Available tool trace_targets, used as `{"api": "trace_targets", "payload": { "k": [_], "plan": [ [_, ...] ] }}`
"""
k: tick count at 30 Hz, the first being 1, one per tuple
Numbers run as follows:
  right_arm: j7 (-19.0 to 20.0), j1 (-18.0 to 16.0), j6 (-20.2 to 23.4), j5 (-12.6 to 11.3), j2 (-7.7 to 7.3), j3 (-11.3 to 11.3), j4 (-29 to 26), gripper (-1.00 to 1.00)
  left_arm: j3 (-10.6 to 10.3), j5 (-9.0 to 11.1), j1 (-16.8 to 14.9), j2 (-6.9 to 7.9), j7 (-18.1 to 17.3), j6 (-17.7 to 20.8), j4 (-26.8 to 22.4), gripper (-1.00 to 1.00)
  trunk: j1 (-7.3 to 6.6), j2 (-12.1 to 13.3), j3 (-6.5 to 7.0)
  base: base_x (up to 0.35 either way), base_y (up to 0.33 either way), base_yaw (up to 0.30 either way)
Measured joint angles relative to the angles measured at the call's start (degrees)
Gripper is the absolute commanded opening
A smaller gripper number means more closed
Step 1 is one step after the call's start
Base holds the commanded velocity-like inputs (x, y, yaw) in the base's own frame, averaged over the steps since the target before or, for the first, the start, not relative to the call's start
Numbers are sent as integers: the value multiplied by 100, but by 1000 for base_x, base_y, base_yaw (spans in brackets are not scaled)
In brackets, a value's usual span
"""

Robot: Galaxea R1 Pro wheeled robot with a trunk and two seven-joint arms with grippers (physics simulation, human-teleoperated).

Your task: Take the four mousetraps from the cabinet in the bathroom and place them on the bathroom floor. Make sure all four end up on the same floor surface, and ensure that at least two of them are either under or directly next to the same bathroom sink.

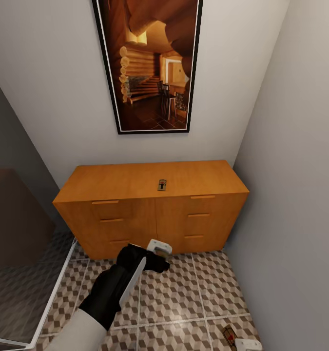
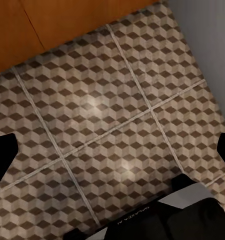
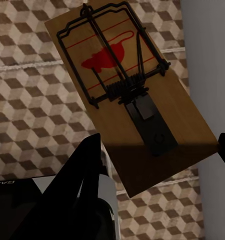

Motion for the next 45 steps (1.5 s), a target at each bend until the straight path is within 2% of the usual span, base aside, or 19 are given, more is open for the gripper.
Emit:
{"api": "trace_targets", "payload": {
  "k": [7,10,16,17,20,25,31,36,38,41,45],
  "plan": [
    [5,1,-4,-6,12,0,-3,-100,-11,25,-991,-5,7,33,-9,100,0,0,0,0,0,0],
    [5,1,-4,-8,14,0,-3,-100,-8,151,-1473,-5,9,50,34,100,0,0,0,0,0,0],
    [5,1,-6,-5,14,-3,-3,-100,-8,778,-2175,-5,31,68,363,100,0,0,0,0,0,0],
    [5,1,-6,-5,14,-6,-3,-100,-4,1006,-2397,-1,31,66,539,100,0,0,1,0,0,0],
    [5,1,-6,-3,18,-8,-3,-100,1,1205,-2810,-2,33,65,802,100,0,0,1,0,0,0],
    [5,1,-6,-6,28,-9,-3,-100,16,1293,-3523,3,38,65,1279,100,0,0,1,0,0,0],
    [6,1,-6,-5,31,-9,-8,-100,30,1306,-3933,12,44,59,1544,100,0,0,0,0,0,0],
    [5,1,-6,-7,29,-10,-11,-100,313,1292,-4048,37,82,39,1679,100,0,0,0,0,0,0],
    [7,1,-6,-8,31,-9,-12,-100,470,1259,-4061,63,252,29,1859,100,0,1,0,0,0,0],
    [12,1,-20,-9,31,-9,-12,-100,555,1221,-4067,75,602,22,2178,100,0,1,0,0,0,0],
    [12,1,-164,-9,32,-9,-11,-100,588,1224,-4070,73,828,19,2360,100,0,0,0,0,0,0]
  ]
}}
